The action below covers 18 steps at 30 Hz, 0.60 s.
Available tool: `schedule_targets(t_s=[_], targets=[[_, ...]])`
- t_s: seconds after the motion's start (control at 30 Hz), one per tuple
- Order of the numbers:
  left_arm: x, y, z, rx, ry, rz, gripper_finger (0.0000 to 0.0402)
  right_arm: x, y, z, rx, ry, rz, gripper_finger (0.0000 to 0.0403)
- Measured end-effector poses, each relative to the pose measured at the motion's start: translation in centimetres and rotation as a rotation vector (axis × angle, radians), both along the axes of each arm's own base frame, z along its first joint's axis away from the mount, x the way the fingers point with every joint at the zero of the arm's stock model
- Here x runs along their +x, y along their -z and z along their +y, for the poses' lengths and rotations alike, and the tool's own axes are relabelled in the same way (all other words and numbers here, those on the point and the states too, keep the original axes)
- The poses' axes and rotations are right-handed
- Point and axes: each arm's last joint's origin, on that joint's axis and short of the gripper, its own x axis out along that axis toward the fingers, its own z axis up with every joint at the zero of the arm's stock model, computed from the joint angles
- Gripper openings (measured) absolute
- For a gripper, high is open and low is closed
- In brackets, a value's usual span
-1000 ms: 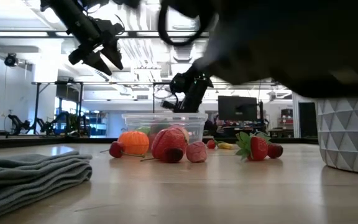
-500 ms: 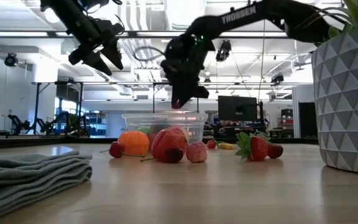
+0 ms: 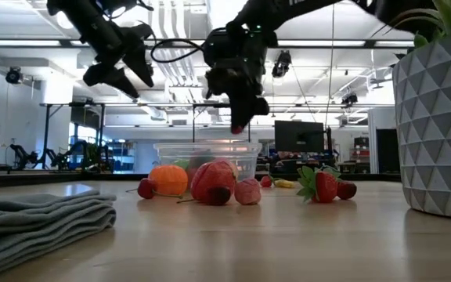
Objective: Pick and placing Produce into tupperware
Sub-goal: Put the red cherry into the transparent bin
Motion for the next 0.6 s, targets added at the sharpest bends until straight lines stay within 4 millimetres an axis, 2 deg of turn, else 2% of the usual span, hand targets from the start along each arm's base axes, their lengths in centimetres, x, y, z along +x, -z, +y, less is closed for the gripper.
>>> schedule_targets(t_s=[0.13, 0.33, 0.6], targets=[[-0.2, 0.4, -0.5, -0.057, -0.006, 0.029, 0.0226, -0.8, 1.0, 1.2, -0.092, 0.009, -0.003, 0.0108], [0.0, 0.4, -1.1, -0.065, 0.030, 0.031, 0.0226, -1.9, 0.0, 2.1, -0.128, 0.048, -0.143, 0.0124], [0.1, 0.5, -0.9, -0.040, 0.015, 0.042, 0.0226, -3.2, -0.1, 2.2, -0.148, 0.170, -0.134, 0.0170]])
